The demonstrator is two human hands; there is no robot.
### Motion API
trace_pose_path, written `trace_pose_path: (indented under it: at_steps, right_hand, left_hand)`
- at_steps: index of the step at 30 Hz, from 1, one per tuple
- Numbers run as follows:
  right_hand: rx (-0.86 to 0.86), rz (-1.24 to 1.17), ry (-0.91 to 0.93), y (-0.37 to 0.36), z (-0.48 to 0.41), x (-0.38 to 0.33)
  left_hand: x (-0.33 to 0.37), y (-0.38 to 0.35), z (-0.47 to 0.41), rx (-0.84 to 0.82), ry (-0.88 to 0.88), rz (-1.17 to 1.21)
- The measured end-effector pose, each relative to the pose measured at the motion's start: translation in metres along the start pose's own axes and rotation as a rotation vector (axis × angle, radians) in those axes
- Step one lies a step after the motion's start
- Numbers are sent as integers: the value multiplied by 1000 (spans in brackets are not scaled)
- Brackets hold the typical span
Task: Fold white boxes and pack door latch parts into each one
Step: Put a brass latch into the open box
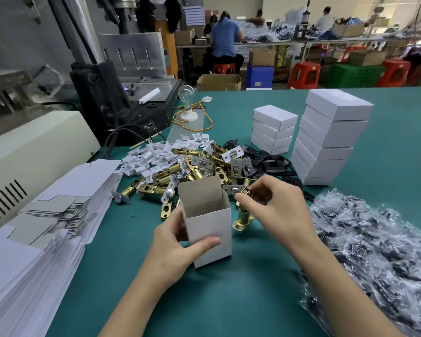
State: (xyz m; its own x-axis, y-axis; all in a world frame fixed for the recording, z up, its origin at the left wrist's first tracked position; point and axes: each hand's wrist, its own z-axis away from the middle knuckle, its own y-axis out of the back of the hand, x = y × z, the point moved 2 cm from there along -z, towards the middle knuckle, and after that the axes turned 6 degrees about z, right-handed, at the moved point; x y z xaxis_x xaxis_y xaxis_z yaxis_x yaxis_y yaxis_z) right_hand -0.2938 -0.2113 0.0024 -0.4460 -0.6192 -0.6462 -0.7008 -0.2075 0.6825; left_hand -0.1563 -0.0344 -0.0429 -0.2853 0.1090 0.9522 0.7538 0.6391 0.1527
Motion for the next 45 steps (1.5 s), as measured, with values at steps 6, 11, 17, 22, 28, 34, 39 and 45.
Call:
trace_pose_path:
  at_steps: [6,11,17,22,28,34,39,45]
  right_hand:
    - [367,-97,35,43,0,-27]
    - [306,-419,38,73,9,-62]
    - [26,-635,-124,37,25,-71]
    - [89,-430,-105,24,31,-63]
    - [168,-278,-84,30,24,-64]
    - [200,123,54,23,29,-75]
    - [146,434,146,12,37,-79]
    - [68,572,121,14,34,-82]
  left_hand:
    - [-6,-1,3,-7,6,11]
    - [-3,-8,0,-44,-8,38]
    - [-1,-10,2,-53,-39,43]
    - [1,-9,1,-69,-49,51]
    - [0,-9,0,-67,-51,61]
    - [-4,-9,0,-85,-31,48]
    - [-6,-8,-2,-154,48,93]
    - [-7,-9,-3,-166,95,182]
